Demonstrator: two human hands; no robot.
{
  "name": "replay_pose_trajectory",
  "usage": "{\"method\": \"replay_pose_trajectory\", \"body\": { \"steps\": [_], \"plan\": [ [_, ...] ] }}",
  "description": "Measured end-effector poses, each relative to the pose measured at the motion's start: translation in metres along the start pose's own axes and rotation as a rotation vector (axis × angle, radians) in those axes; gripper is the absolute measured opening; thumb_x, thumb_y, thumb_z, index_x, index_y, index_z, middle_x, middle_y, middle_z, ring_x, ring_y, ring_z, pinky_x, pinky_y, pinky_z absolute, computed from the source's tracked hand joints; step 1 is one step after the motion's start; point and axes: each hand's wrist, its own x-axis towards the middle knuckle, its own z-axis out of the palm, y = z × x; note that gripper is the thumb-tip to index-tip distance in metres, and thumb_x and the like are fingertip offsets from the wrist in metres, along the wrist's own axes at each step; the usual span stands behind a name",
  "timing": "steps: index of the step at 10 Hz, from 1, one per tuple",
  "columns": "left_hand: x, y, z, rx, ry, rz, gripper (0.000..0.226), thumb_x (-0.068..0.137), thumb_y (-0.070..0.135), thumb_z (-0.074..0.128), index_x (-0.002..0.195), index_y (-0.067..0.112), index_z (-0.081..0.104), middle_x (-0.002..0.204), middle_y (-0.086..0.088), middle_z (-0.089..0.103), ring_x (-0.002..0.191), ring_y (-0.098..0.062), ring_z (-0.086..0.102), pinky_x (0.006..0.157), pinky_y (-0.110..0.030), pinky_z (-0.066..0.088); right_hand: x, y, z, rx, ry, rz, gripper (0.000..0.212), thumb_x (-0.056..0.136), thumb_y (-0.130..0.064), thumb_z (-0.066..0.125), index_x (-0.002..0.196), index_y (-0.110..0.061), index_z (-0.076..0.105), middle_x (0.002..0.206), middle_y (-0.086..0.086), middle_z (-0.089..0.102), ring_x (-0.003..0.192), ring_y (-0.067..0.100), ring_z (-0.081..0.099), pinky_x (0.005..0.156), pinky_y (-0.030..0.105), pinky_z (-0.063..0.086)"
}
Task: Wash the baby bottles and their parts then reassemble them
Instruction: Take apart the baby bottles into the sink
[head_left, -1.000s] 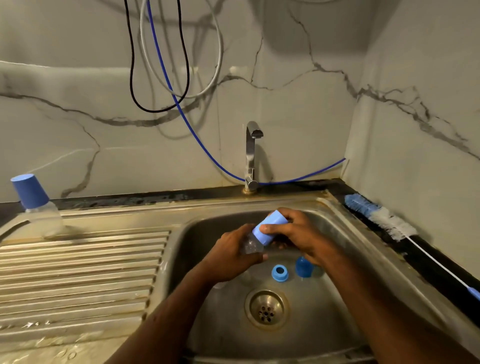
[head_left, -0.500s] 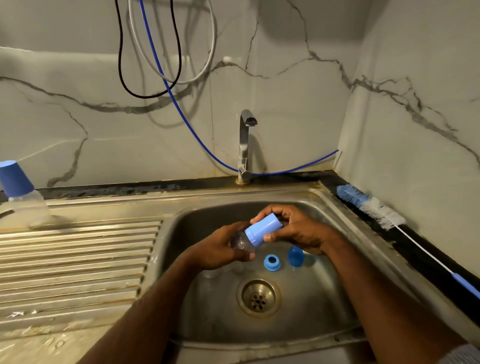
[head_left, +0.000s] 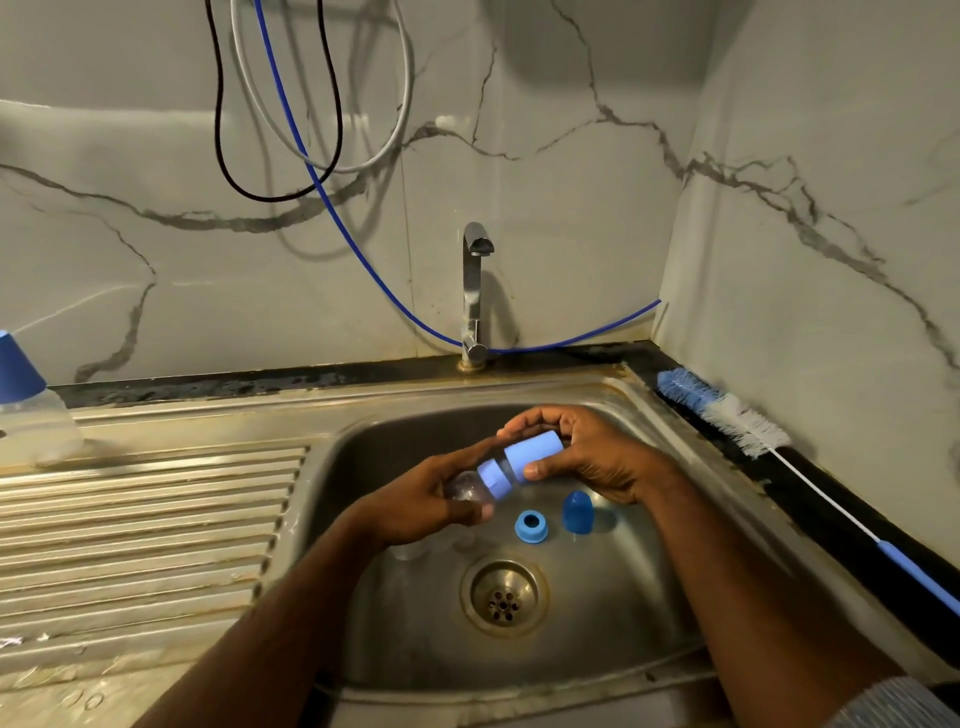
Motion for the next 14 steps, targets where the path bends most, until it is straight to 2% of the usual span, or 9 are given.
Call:
{"method": "replay_pose_trajectory", "body": {
  "steps": [1, 3, 4, 5, 6, 8, 9, 11, 14],
  "plan": [
    [-0.001, -0.009, 0.007, 0.236, 0.105, -0.125, 0.080, 0.083, 0.035, 0.081, 0.150, 0.028, 0.039, 0.134, 0.012, 0.052, 0.119, -0.006, 0.054, 0.094, -0.017, 0.043, 0.002, 0.009, 0.000, -0.066, 0.221, 0.086, 0.037, 0.073, -0.010, 0.088, 0.105, -0.013, 0.070, 0.108, 0.012, 0.072, 0.103, 0.030, 0.069, 0.093, 0.047, 0.058],
    [0.004, -0.015, 0.007, 0.206, 0.406, -0.097, 0.057, 0.081, 0.037, 0.083, 0.130, 0.027, 0.055, 0.114, 0.007, 0.062, 0.105, -0.014, 0.062, 0.093, -0.037, 0.053, 0.001, 0.019, -0.012, -0.282, 0.414, 0.327, 0.033, 0.086, -0.045, 0.077, 0.097, -0.016, 0.064, 0.081, 0.010, 0.072, 0.050, 0.018, 0.066, 0.040, 0.024, 0.048],
    [0.006, -0.008, 0.016, 0.146, 0.465, -0.039, 0.054, 0.081, 0.029, 0.083, 0.125, 0.035, 0.052, 0.115, 0.014, 0.053, 0.112, -0.012, 0.052, 0.091, -0.030, 0.046, -0.003, 0.031, -0.016, -0.361, 0.314, 0.442, 0.015, 0.085, -0.022, 0.080, 0.094, -0.016, 0.069, 0.085, 0.011, 0.070, 0.056, 0.017, 0.062, 0.051, 0.028, 0.055],
    [0.010, -0.003, 0.025, 0.103, 0.458, -0.021, 0.055, 0.081, 0.027, 0.083, 0.126, 0.036, 0.053, 0.117, 0.012, 0.057, 0.110, -0.009, 0.054, 0.087, -0.024, 0.045, -0.009, 0.041, -0.013, -0.499, 0.204, 0.594, 0.020, 0.088, -0.003, 0.066, 0.097, -0.020, 0.069, 0.082, 0.008, 0.064, 0.060, 0.017, 0.060, 0.052, 0.026, 0.054],
    [0.010, -0.004, 0.026, 0.116, 0.374, -0.015, 0.058, 0.081, 0.029, 0.084, 0.132, 0.030, 0.056, 0.117, 0.013, 0.061, 0.102, -0.001, 0.059, 0.081, -0.011, 0.043, -0.016, 0.048, -0.010, -0.657, 0.178, 0.654, 0.033, 0.080, -0.002, 0.075, 0.104, -0.023, 0.066, 0.079, 0.006, 0.063, 0.062, 0.018, 0.060, 0.053, 0.028, 0.052],
    [0.009, -0.013, 0.020, 0.113, 0.285, -0.036, 0.054, 0.083, 0.031, 0.082, 0.131, 0.029, 0.057, 0.111, 0.016, 0.063, 0.098, -0.001, 0.062, 0.076, -0.009, 0.044, -0.026, 0.052, -0.006, -0.847, 0.124, 0.614, 0.033, 0.070, -0.003, 0.084, 0.092, -0.016, 0.065, 0.083, 0.003, 0.060, 0.063, 0.012, 0.056, 0.048, 0.021, 0.043],
    [0.013, -0.015, 0.021, 0.081, 0.269, -0.035, 0.054, 0.084, 0.030, 0.081, 0.132, 0.028, 0.056, 0.114, 0.010, 0.064, 0.101, -0.008, 0.063, 0.079, -0.017, 0.047, -0.033, 0.074, -0.009, -0.874, 0.267, 0.496, 0.025, 0.084, 0.013, 0.062, 0.099, -0.006, 0.064, 0.074, 0.004, 0.053, 0.043, -0.001, 0.051, 0.041, 0.014, 0.040],
    [0.015, -0.016, 0.019, 0.048, 0.248, -0.016, 0.052, 0.084, 0.028, 0.081, 0.131, 0.027, 0.057, 0.113, 0.009, 0.064, 0.100, -0.011, 0.064, 0.079, -0.018, 0.047, -0.035, 0.041, -0.005, -0.817, 0.079, 0.688, 0.043, 0.078, 0.001, 0.079, 0.118, -0.007, 0.067, 0.099, 0.006, 0.061, 0.085, 0.014, 0.060, 0.085, 0.029, 0.056],
    [0.013, -0.017, 0.017, 0.055, 0.230, -0.048, 0.051, 0.082, 0.031, 0.083, 0.126, 0.028, 0.057, 0.111, 0.008, 0.065, 0.098, -0.010, 0.065, 0.077, -0.016, 0.049, -0.038, 0.034, -0.007, -0.870, 0.033, 0.671, 0.047, 0.079, 0.002, 0.078, 0.124, -0.005, 0.066, 0.105, 0.008, 0.060, 0.094, 0.021, 0.055, 0.094, 0.035, 0.052]
  ]
}}
